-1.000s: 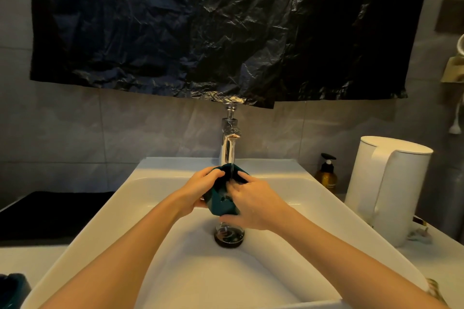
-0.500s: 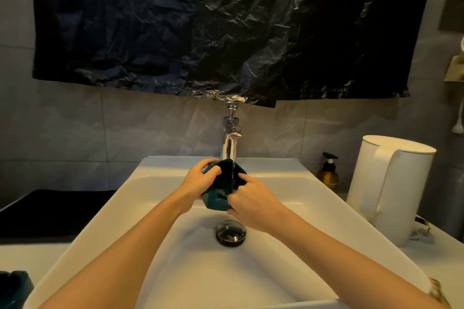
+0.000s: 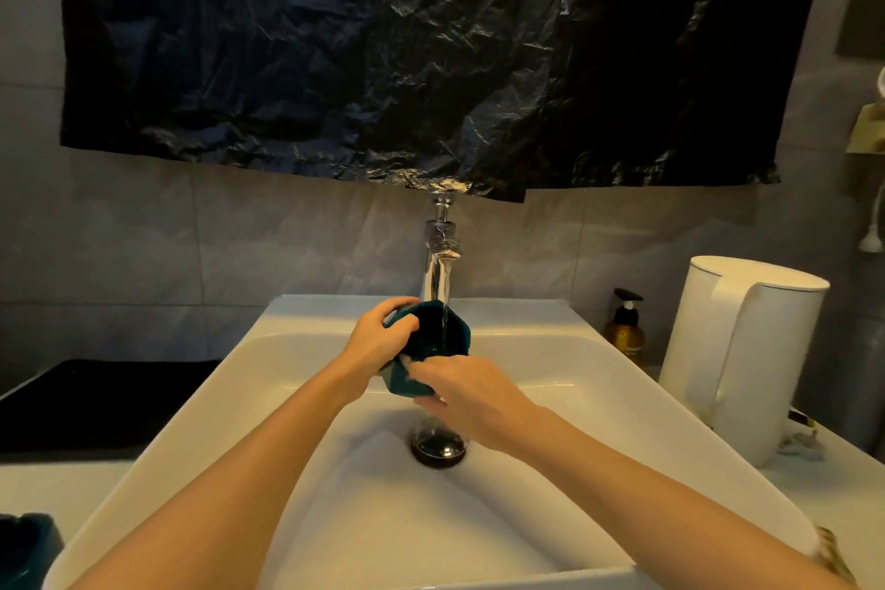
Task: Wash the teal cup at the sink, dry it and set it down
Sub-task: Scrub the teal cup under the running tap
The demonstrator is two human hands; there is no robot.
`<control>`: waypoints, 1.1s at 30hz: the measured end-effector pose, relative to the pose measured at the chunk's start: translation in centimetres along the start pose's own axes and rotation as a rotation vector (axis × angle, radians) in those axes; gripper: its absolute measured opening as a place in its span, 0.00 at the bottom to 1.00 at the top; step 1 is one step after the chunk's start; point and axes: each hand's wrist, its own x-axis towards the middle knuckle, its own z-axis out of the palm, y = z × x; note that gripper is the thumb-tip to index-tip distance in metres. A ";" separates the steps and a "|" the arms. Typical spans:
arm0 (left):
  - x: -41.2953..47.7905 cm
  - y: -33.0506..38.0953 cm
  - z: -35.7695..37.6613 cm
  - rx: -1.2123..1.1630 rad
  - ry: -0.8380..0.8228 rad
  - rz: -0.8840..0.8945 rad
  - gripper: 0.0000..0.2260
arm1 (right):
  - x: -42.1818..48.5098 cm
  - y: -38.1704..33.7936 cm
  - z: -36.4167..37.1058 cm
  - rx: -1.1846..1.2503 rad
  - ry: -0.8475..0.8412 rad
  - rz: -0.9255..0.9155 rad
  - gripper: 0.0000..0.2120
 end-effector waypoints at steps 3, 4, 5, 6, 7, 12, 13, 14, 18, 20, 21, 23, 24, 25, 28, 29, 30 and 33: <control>-0.1 -0.2 0.0 0.011 -0.008 -0.011 0.14 | 0.0 0.1 0.0 0.089 -0.013 -0.021 0.12; -0.1 -0.2 -0.1 0.013 -0.008 -0.027 0.13 | -0.1 0.8 -0.1 0.011 -0.036 -0.033 0.12; -0.1 -0.2 -0.1 0.005 -0.011 -0.046 0.13 | -0.2 1.5 -0.4 -0.107 -0.067 -0.059 0.11; -0.1 -0.1 -0.1 -0.014 -0.016 -0.065 0.13 | -0.3 2.1 -0.6 -0.214 -0.095 -0.085 0.11; -0.1 -0.1 -0.1 -0.040 -0.020 -0.081 0.13 | -0.3 2.4 -0.8 -0.285 -0.114 -0.101 0.11; -0.2 -0.6 0.3 -0.206 -0.071 -0.111 0.19 | 0.1 1.7 -1.3 -0.235 -0.093 -0.042 0.12; -0.2 -0.9 0.5 -0.211 -0.075 -0.099 0.21 | 0.1 1.5 -1.3 -0.166 -0.071 -0.013 0.13; -0.2 -1.1 0.6 -0.204 -0.062 -0.084 0.23 | 0.2 1.3 -1.2 -0.097 -0.059 0.010 0.13; 0.1 -1.2 0.3 -0.179 0.039 -0.026 0.19 | -0.3 2.2 -1.0 -0.045 -0.034 -0.019 0.12; 0.2 -1.0 0.3 -0.171 0.052 -0.042 0.17 | -0.4 3.5 -1.1 -0.187 -0.009 -0.059 0.12; 0.2 -0.9 0.4 -0.167 0.052 -0.050 0.17 | -0.4 4.0 -1.2 -0.259 -0.014 -0.070 0.12; 0.2 -1.0 0.5 -0.166 0.051 -0.056 0.15 | -0.4 3.8 -1.0 -0.301 -0.028 -0.079 0.11; 0.2 -1.0 0.6 -0.169 0.055 -0.058 0.14 | -0.3 3.3 -0.8 -0.242 -0.030 -0.078 0.11; 0.2 -1.0 0.6 -0.167 0.063 -0.060 0.14 | -0.4 2.5 -0.5 -0.132 -0.028 -0.062 0.10; 0.1 -1.0 0.6 -0.152 0.073 -0.055 0.14 | -0.4 0.7 0.2 0.188 0.016 -0.023 0.12; 0.1 -0.9 0.5 -0.152 0.074 -0.051 0.13 | -0.4 0.8 0.1 0.192 0.035 -0.026 0.13; 0.1 -0.9 0.3 -0.157 0.077 -0.046 0.13 | -0.4 1.2 0.0 0.146 0.049 -0.042 0.15; 0.3 -1.0 0.0 -0.184 0.099 -0.041 0.12 | -0.6 3.0 -0.5 -0.052 0.100 -0.139 0.16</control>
